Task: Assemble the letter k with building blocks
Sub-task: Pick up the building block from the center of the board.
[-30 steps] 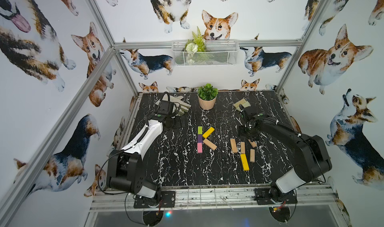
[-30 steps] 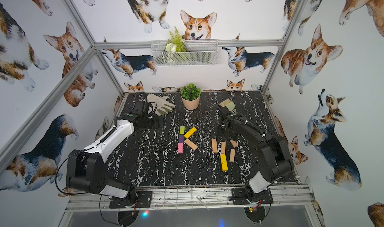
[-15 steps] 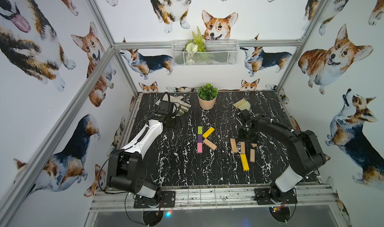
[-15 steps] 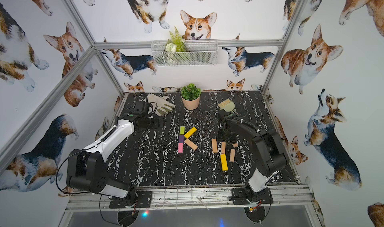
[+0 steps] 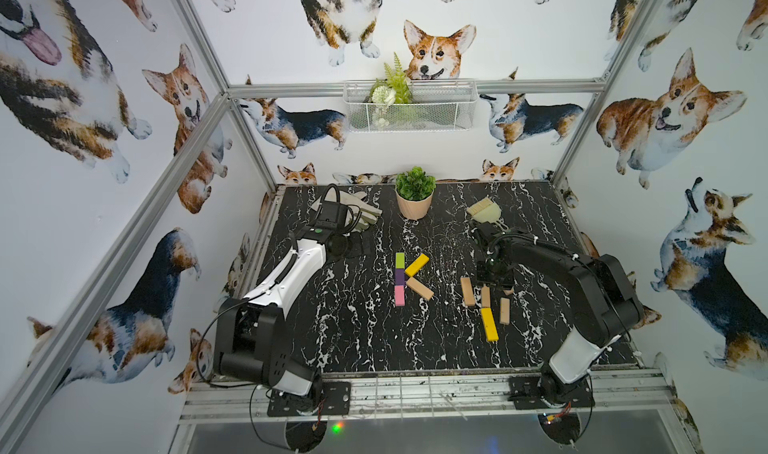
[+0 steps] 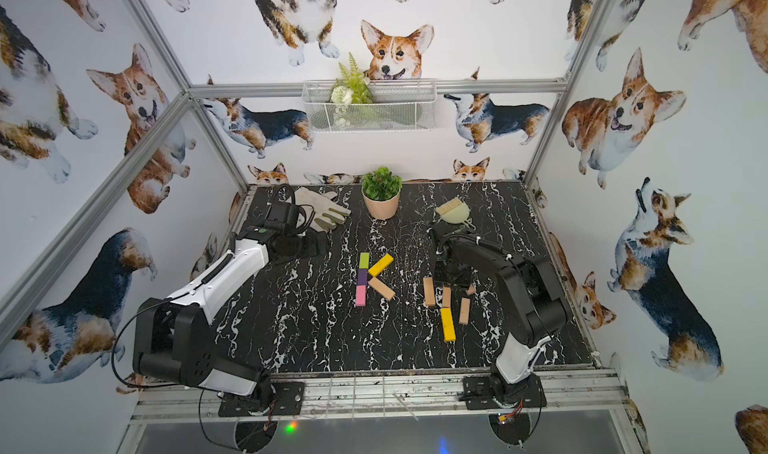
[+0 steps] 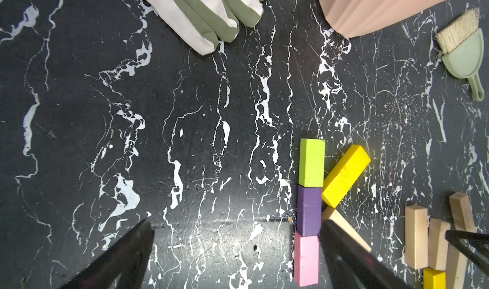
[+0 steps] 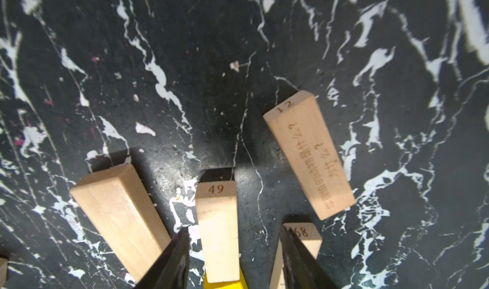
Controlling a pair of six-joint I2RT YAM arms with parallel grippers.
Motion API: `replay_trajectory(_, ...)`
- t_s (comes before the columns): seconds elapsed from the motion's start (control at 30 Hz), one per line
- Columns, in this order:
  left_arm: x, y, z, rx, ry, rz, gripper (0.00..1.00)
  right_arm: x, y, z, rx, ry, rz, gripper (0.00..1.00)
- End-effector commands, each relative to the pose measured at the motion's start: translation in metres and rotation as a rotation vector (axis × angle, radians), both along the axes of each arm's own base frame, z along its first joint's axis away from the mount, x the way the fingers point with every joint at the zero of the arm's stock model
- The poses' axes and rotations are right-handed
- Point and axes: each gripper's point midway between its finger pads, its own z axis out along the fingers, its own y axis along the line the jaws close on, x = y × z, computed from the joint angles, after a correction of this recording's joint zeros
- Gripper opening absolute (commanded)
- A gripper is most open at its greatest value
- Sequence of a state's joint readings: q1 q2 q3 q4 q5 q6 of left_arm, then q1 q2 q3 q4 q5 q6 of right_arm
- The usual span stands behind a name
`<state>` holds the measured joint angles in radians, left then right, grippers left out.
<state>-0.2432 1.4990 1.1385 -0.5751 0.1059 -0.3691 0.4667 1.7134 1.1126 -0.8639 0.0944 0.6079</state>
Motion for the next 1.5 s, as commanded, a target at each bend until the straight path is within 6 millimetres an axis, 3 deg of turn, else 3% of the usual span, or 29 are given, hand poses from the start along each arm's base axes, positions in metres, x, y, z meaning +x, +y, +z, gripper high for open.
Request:
replay_trajectory(0.0,0.002,0.0,0.0,0.0,-0.003,-0.003,1.0,-0.004,0.006,-0.005,0.008,0.029,-0.002,0.56)
replay_trajectory(0.17,0.002,0.002,0.001,0.01,-0.006,0.003,1.0,-0.008,0.008,-0.016,-0.007,0.065,0.004,0.55)
replay_trajectory(0.33,0.002,0.002,0.001,0.009,-0.005,0.003,1.0,-0.009,0.008,-0.023,-0.011,0.079,0.007,0.45)
replay_trajectory(0.6,0.002,0.002,0.0,0.01,-0.004,0.005,1.0,-0.013,0.007,-0.035,-0.015,0.11,0.006,0.39)
replay_trajectory(0.87,0.002,0.002,0.0,0.011,-0.001,0.004,1.0,-0.013,0.006,-0.034,-0.023,0.114,0.015,0.26)
replay_trajectory(1.0,0.002,0.002,-0.001,0.011,-0.001,0.005,1.0,-0.007,0.003,-0.02,-0.044,0.086,0.023,0.25)
replay_trajectory(1.2,0.003,0.001,-0.001,0.009,0.001,0.005,1.0,0.014,0.005,0.024,-0.05,-0.016,0.059,0.25)
replay_trajectory(1.27,0.003,0.002,-0.002,0.011,0.003,0.006,1.0,0.023,0.011,0.039,-0.038,-0.048,0.078,0.25)
replay_trajectory(1.47,0.003,0.001,-0.003,0.011,0.005,0.005,1.0,0.052,0.045,0.056,0.012,-0.088,0.135,0.25)
